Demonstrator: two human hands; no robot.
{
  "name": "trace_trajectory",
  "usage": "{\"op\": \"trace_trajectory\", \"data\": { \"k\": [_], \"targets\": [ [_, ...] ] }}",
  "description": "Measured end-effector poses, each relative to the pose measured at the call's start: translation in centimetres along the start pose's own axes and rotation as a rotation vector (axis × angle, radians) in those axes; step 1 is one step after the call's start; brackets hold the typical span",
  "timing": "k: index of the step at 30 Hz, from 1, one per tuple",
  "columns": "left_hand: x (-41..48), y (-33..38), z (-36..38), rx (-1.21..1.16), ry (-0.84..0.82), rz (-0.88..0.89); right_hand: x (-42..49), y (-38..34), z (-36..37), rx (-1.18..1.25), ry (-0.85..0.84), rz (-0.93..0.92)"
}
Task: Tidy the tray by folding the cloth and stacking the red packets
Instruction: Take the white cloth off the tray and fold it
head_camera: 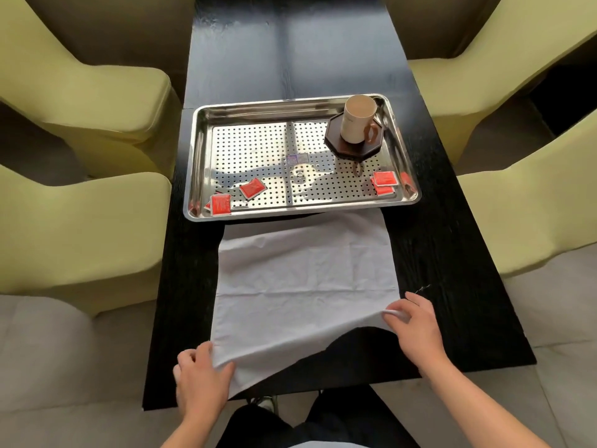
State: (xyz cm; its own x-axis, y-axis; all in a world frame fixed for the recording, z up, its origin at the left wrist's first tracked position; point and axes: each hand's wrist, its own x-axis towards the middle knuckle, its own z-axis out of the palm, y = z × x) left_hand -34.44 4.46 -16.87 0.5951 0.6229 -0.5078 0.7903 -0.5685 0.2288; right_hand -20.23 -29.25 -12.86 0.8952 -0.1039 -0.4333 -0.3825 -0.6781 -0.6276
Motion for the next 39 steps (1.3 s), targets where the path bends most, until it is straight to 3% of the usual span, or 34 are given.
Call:
{"op": "trace_trajectory", "data": {
  "k": [7,12,15,22,24,26,29,34,36,39],
  "targets": [
    [0.3,1.8,0.6,-0.384,-0.087,-0.342,0.0,0.1,0.7,0.122,0.103,0.145],
    [0.5,0.8,-0.2,-0.772,-0.098,-0.301,0.2,0.7,-0.5,0.239,0.096,0.209],
    [0.9,0.3,-2.3,-1.153,-0.229,-0.340,0.3,0.6,-1.4,0.362,0.091,0.153],
    [2.2,0.6,-5.1,-1.561,-0.454,-0.329,1.1,-0.5,-1.3,0.678,-0.129,0.224],
    [2.2,0.5,-5.2,-1.514,-0.487,-0.260,1.0,-0.2,-1.3,0.649,-0.137,0.206],
    [2.2,0.2,-5.0,-1.300,-0.443,-0.186,0.7,-0.1,-1.5,0.536,-0.116,0.152],
    [2.0,0.0,-4.5,-0.817,-0.242,-0.036,0.5,0.0,-2.3,0.297,-0.044,0.068],
    [0.6,-0.2,-5.9,-0.460,0.000,0.320,-0.4,-0.2,-4.2,0.075,-0.059,-0.105],
    [0.1,-1.3,-6.9,-0.521,-0.060,0.390,-1.0,-0.3,-5.3,0.117,-0.100,-0.152],
    [-0.9,-3.3,-8.3,-0.770,-0.238,0.310,-2.0,-0.6,-6.8,0.216,-0.211,-0.162]
  ]
}}
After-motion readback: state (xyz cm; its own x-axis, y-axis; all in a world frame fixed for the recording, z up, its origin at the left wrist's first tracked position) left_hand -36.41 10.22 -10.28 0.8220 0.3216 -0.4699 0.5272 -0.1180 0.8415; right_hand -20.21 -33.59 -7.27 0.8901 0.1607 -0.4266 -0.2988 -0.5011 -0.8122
